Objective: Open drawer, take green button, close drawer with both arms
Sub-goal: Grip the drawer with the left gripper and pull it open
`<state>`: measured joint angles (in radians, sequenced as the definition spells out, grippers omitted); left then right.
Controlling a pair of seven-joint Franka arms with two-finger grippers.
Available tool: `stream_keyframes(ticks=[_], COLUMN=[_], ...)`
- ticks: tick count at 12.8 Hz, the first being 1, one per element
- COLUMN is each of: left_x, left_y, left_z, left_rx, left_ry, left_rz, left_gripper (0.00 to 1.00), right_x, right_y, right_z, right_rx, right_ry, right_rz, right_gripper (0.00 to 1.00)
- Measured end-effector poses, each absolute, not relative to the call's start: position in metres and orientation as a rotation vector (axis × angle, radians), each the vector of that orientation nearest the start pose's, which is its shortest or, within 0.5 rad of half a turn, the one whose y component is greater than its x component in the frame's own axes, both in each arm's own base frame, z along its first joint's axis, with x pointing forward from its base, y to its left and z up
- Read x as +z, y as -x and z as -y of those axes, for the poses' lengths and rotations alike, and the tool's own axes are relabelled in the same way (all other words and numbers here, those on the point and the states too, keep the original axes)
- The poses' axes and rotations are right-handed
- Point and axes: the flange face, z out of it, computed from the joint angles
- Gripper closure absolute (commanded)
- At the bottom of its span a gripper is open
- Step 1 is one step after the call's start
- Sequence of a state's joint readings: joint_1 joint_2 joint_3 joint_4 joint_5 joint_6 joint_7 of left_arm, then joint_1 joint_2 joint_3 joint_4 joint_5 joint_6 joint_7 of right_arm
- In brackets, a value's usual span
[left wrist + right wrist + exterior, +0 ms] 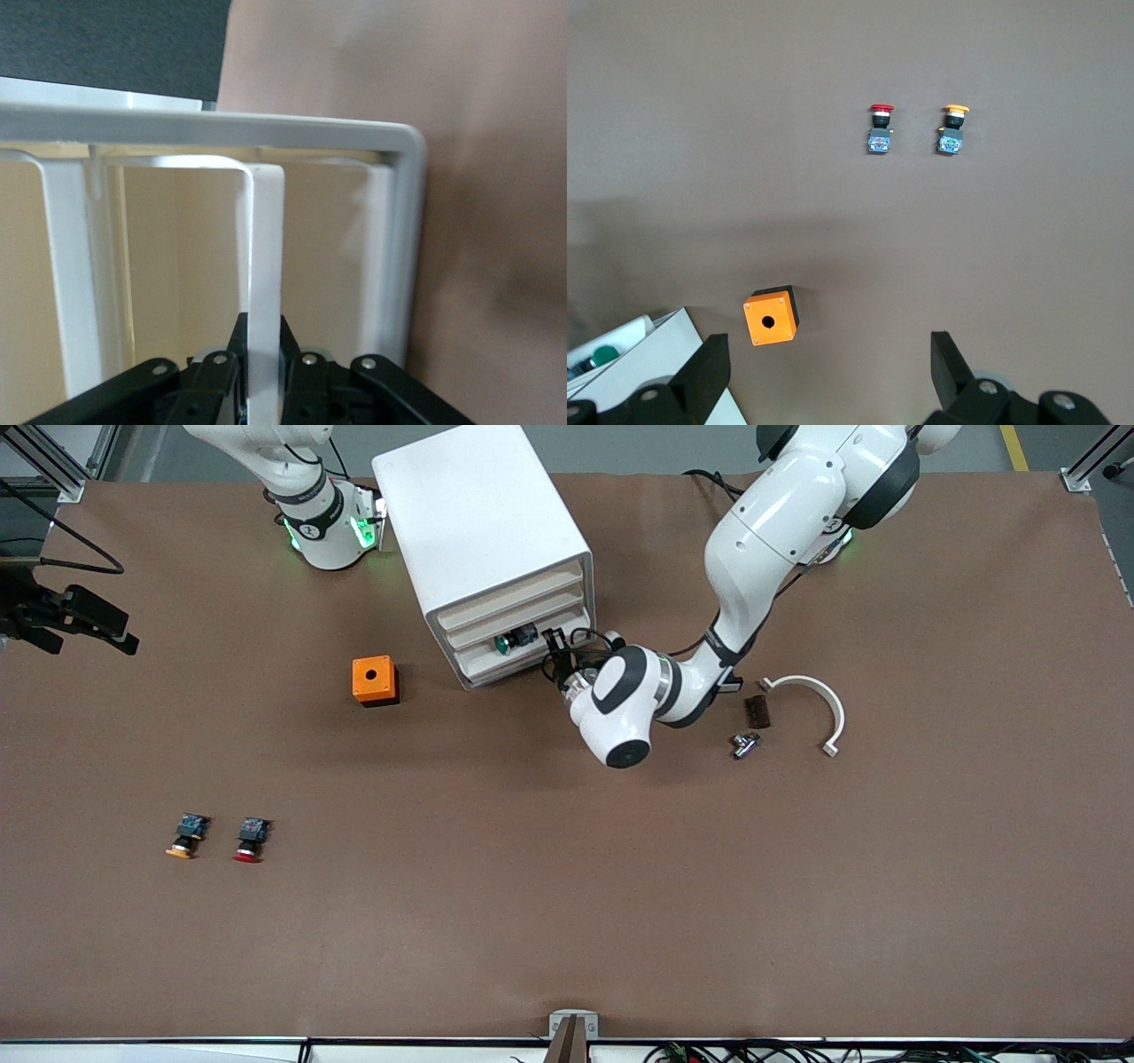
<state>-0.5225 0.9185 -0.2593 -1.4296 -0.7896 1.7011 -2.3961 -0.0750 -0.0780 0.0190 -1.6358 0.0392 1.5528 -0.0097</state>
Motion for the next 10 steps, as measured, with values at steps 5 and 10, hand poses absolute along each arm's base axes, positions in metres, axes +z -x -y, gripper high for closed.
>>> stream_keyframes(ticks=[5,10], left_x=[0.167,0.17], left_y=[-0.525,-0.553], left_z=[0.431,0.411], left_rx=[1.326,1.365], left_ry=[1.262,1.386], left_rz=[2.013,2.065], left_gripper=[0.92,0.1], right_x=[0.635,0.634], right_y=[-0.527,-0.528], right_z=[0.029,0.03], right_rx=[0.005,0.009], right_ry=[3.15,3.159], right_rz=[-0.07,-0.072], right_gripper=[0.0,0.0])
